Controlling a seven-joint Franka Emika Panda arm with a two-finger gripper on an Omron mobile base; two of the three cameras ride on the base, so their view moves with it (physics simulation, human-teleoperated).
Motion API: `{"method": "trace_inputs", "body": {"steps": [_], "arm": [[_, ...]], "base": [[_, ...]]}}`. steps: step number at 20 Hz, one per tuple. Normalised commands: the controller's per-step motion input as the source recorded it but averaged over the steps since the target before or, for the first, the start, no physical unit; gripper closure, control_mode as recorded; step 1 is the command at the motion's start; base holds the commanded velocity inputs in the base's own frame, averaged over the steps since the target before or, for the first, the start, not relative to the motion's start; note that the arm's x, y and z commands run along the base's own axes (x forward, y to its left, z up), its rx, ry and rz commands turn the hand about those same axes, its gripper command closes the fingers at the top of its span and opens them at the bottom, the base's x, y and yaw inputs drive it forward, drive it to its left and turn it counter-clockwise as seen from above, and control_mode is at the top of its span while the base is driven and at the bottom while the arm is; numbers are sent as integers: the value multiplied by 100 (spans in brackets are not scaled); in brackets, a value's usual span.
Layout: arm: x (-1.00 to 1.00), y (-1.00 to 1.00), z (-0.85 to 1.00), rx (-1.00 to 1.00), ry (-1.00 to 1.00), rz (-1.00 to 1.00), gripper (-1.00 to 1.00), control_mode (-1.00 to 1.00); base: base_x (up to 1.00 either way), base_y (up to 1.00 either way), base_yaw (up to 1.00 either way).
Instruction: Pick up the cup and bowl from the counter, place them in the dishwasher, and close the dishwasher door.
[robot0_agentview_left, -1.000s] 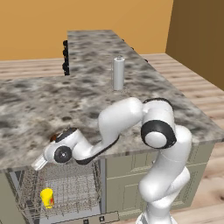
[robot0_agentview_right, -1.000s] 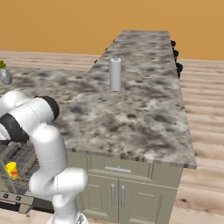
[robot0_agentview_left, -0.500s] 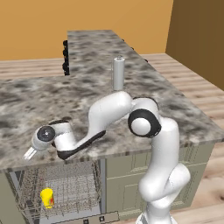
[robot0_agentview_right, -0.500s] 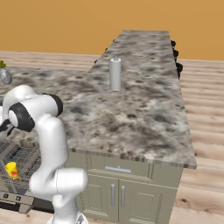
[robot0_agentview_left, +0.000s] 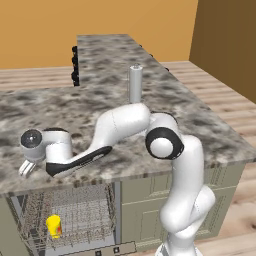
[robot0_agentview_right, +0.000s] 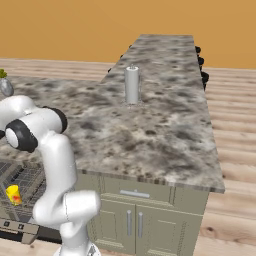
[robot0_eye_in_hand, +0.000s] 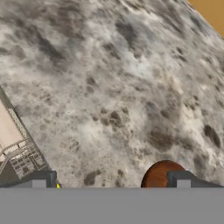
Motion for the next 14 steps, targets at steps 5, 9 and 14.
{"method": "trace_inputs", "body": {"steps": [5,9,14], "arm": [[0,-60,-44,10,0,0,-100,-100],[0,-58,-47,14,0,0,-100,-100],[10,-33,-4,11,0,0,-100,-100]], "base": [[0,0,0],[0,0,0],[0,0,0]]}}
